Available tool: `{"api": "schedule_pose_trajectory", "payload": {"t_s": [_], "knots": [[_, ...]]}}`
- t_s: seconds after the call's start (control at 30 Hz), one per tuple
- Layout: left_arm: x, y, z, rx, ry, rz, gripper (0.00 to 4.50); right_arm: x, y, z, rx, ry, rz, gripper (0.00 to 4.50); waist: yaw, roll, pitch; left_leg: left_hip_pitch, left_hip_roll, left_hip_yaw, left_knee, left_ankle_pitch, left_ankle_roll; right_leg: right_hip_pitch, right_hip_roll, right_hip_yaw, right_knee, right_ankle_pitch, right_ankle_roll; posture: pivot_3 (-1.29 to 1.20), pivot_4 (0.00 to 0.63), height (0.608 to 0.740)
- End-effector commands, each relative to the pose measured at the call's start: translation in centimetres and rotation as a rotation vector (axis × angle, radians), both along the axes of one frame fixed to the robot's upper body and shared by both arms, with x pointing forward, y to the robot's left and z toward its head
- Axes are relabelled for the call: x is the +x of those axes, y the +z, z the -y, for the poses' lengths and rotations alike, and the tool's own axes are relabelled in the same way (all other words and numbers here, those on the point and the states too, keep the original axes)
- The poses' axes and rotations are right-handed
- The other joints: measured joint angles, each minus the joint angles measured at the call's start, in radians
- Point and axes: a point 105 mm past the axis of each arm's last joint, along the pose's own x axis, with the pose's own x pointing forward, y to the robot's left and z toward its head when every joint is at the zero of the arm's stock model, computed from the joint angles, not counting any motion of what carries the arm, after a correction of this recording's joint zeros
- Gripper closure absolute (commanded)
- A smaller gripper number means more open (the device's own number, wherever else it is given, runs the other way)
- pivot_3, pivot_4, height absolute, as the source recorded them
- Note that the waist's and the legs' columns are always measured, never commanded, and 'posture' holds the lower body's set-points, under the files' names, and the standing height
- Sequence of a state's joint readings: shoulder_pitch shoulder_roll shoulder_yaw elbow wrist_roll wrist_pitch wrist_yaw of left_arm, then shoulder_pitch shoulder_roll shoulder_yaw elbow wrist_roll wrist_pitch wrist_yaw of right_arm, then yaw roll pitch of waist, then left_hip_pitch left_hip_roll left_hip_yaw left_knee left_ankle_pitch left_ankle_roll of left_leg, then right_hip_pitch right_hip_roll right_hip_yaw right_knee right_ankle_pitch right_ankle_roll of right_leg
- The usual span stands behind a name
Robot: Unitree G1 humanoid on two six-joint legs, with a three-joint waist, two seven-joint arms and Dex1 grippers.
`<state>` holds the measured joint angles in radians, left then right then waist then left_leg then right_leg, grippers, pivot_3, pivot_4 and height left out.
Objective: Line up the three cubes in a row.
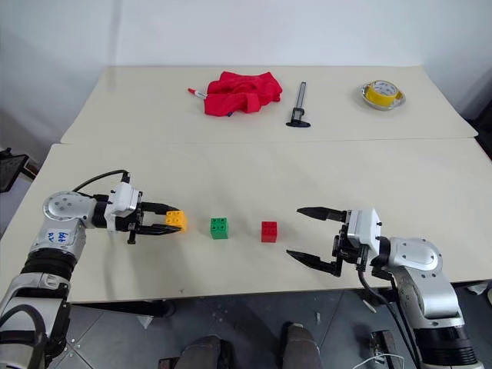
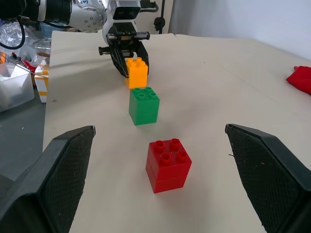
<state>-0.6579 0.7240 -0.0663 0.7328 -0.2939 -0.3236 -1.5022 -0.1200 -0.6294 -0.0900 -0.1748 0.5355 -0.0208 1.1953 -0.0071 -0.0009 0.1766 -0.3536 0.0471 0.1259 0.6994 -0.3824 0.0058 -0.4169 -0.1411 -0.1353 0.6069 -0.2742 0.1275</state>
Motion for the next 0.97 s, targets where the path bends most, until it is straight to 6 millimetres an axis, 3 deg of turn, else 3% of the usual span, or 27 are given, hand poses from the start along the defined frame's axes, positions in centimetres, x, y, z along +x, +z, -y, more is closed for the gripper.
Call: {"api": "schedule_pose_trajectory", "payload": {"t_s": [0.03, 0.2, 0.43, 0.53, 0.73, 0.83, 0.97], "knots": [[-1.6, 0.1, -0.1, 0.027, -0.118, -0.043, 2.99, -0.3, 1.1, 0.2, -0.003, -0.005, 0.05, 0.0, 0.002, 0.0, 0.0, 0.0, 0.0, 0.0, 0.0, 0.0, 0.0, 0.0, 0.0, 0.0, 0.0, 0.0, 0.0, 0.0, 0.15, 0.74], [-2.0, 0.0, -0.5, 0.04, -0.12, -0.042, 2.99, 0.1, 1.0, 0.2, -0.003, -0.001, 0.048, 0.0, 0.006, 0.0, 0.0, 0.0, 0.0, 0.0, 0.001, 0.0, 0.0, 0.0, 0.0, 0.001, 0.001, 0.0, 0.0, 0.0, 0.15, 0.74], [-1.5, 0.3, -0.5, 0.007, -0.074, 0.011, 0.8, 0.2, 1.0, -0.3, 0.003, 0.033, 0.042, 0.0, 0.005, 0.0, 0.0, 0.0, 0.0, -0.001, 0.002, 0.0, 0.0, 0.0, 0.0, 0.0, 0.001, 0.0, 0.0, 0.0, 0.15, 0.74], [-1.9, 0.9, -1.4, -0.017, -0.031, 0.033, 0.01, 0.2, 1.1, -0.3, -0.006, 0.053, 0.032, 0.0, 0.004, 0.0, 0.0, 0.0, 0.0, 0.0, 0.002, 0.0, 0.0, 0.0, 0.0, 0.0, 0.001, 0.0, 0.0, 0.0, 0.15, 0.74], [-4.9, 3.3, -6.2, 0.017, 0.13, -0.03, 0.01, -0.8, 1.3, 1.0, -0.15, 0.164, -0.068, 0.0, -0.011, -0.001, 0.001, 0.0, 0.001, -0.001, 0.001, 0.0, 0.0, -0.002, 0.0, 0.0, 0.004, 0.0, 0.0, 0.0, 0.15, 0.74], [-5.4, 4.5, -6.8, -0.007, 0.21, -0.003, 0.01, -0.5, 1.9, 1.6, -0.211, 0.173, -0.083, 0.0, -0.006, -0.001, 0.001, 0.0, 0.001, -0.001, 0.001, 0.0, 0.0, -0.001, -0.001, 0.001, 0.003, 0.0, 0.0, 0.0, 0.15, 0.74], [-6.4, 4.0, -6.5, -0.032, 0.273, 0.033, 0.01, 0.3, 2.3, 1.6, -0.215, 0.171, -0.058, 0.0, 0.004, -0.001, 0.001, 0.0, 0.001, -0.002, 0.002, 0.0, 0.001, -0.001, -0.001, 0.001, 0.004, 0.0, 0.0, 0.0, 0.15, 0.74]]}}
